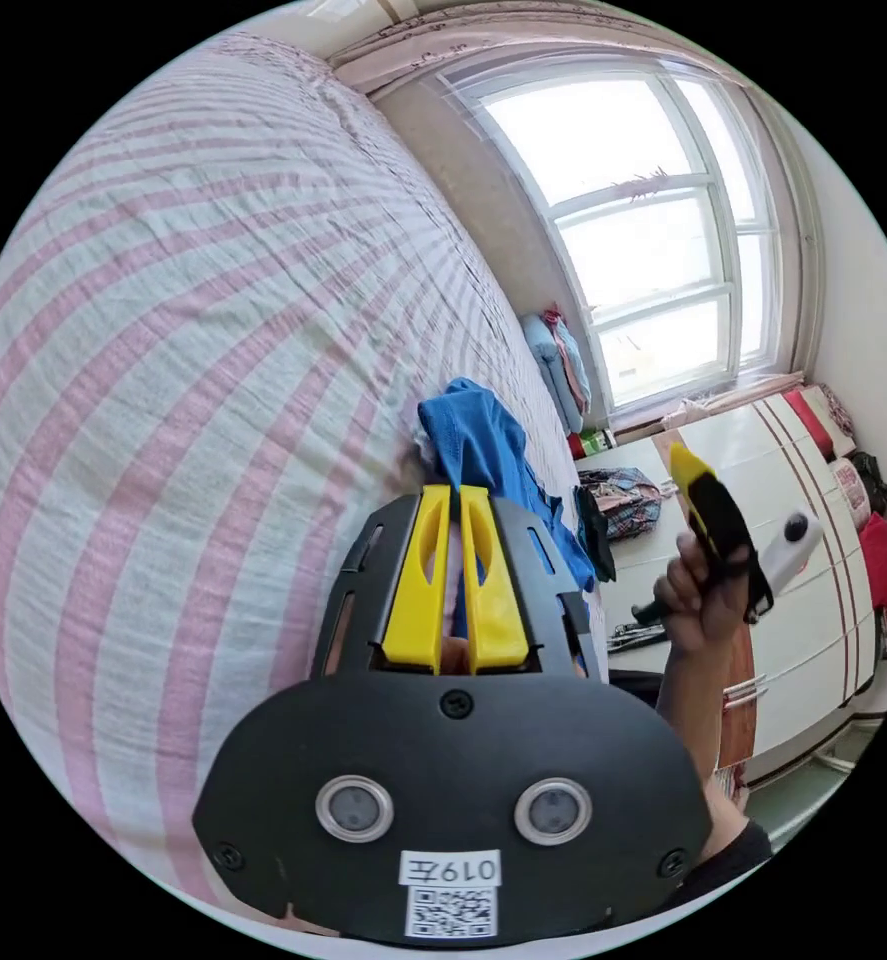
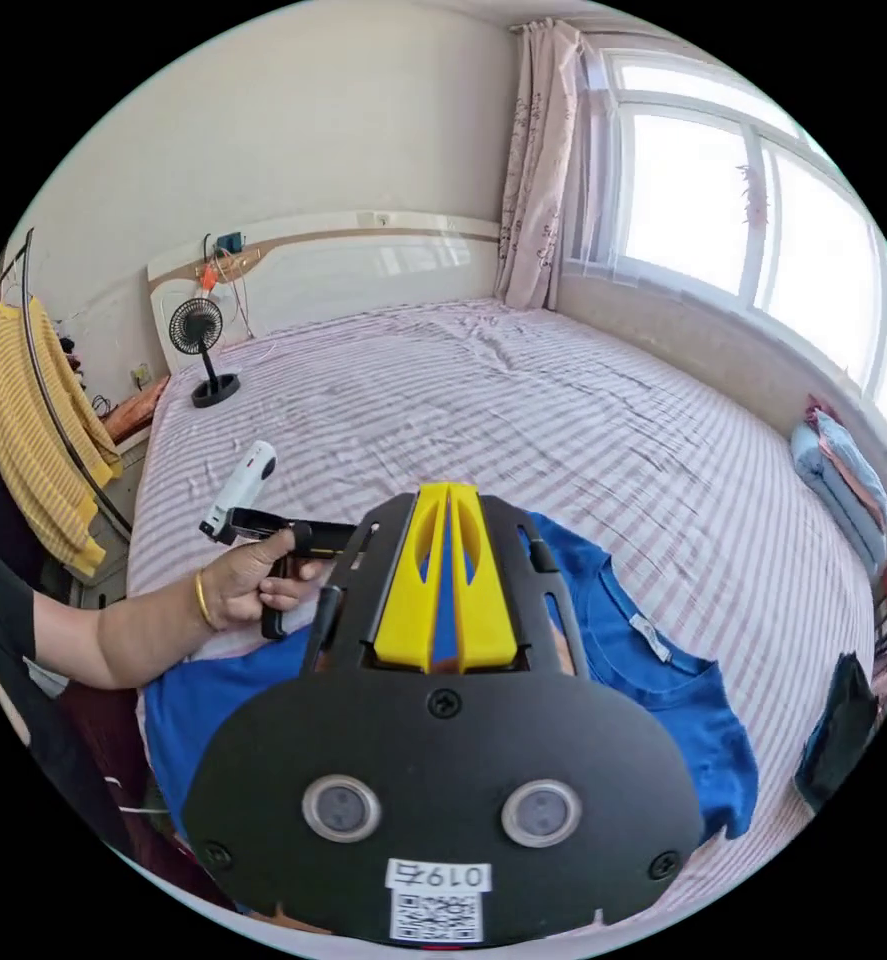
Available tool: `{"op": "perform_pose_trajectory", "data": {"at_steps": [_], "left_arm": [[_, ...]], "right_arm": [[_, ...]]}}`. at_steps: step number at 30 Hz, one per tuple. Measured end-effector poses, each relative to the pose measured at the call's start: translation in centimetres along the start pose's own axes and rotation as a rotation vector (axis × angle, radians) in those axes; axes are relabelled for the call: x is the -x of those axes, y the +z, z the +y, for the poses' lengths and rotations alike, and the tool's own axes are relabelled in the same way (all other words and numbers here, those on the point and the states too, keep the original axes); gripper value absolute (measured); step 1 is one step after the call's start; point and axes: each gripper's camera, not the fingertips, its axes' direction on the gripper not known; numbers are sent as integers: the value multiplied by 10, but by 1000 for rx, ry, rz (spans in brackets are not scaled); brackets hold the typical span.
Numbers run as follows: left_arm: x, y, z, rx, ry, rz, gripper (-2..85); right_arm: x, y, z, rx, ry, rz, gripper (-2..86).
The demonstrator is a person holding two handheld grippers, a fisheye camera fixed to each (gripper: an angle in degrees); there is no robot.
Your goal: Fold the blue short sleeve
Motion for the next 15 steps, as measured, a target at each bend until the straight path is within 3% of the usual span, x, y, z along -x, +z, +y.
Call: {"op": "perform_pose_trajectory", "data": {"at_steps": [6, 8, 15], "left_arm": [[-67, 13, 12, -71, 421, -108, 15], [-98, 29, 26, -51, 588, -196, 12], [-129, 61, 45, -26, 748, -283, 12]], "right_arm": [[-59, 110, -138, 106, 18, -270, -6], [-55, 134, -172, 154, -23, -256, -1], [59, 236, -244, 592, -476, -134, 96]]}}
